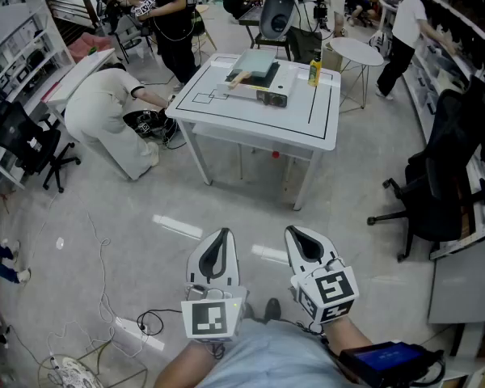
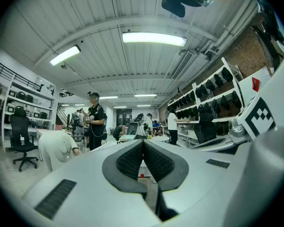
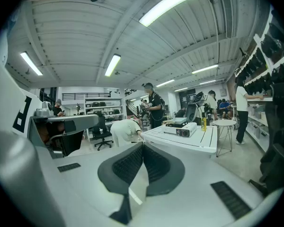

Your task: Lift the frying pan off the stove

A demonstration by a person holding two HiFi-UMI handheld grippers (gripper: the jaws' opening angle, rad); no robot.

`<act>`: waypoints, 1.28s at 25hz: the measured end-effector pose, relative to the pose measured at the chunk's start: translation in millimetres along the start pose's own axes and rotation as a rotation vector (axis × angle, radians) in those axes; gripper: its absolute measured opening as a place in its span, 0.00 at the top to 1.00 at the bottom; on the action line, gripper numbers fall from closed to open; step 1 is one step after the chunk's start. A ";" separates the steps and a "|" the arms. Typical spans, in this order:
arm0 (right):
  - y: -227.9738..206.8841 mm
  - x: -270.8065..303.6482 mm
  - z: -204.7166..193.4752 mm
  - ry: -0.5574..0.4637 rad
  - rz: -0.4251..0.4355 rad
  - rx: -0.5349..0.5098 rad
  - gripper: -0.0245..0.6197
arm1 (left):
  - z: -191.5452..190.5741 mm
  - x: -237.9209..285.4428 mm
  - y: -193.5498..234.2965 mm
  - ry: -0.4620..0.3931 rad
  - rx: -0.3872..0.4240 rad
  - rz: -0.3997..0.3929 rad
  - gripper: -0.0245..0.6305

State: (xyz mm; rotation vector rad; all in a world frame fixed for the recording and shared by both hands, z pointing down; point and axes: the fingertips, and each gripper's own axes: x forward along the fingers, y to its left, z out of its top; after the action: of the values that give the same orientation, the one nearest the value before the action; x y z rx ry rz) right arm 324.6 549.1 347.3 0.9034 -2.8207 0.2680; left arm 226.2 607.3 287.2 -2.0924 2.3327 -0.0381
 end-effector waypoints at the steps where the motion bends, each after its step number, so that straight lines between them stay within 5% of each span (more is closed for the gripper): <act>1: -0.4 -0.4 0.1 0.000 -0.001 0.001 0.89 | 0.3 0.0 -0.7 0.000 -0.002 -0.001 0.93; 20: -27.1 8.5 -22.7 0.035 0.025 0.047 0.89 | -33.4 10.2 -9.3 0.062 -0.039 0.046 0.93; 32: -64.2 125.6 -15.8 0.103 0.050 0.076 0.88 | -52.4 120.3 53.7 0.103 -0.064 0.055 0.93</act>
State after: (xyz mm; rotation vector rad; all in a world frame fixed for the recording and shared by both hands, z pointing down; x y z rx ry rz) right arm 263.1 431.2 396.9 0.8093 -2.7571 0.4188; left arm 158.7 494.2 339.6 -2.1027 2.4810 -0.0736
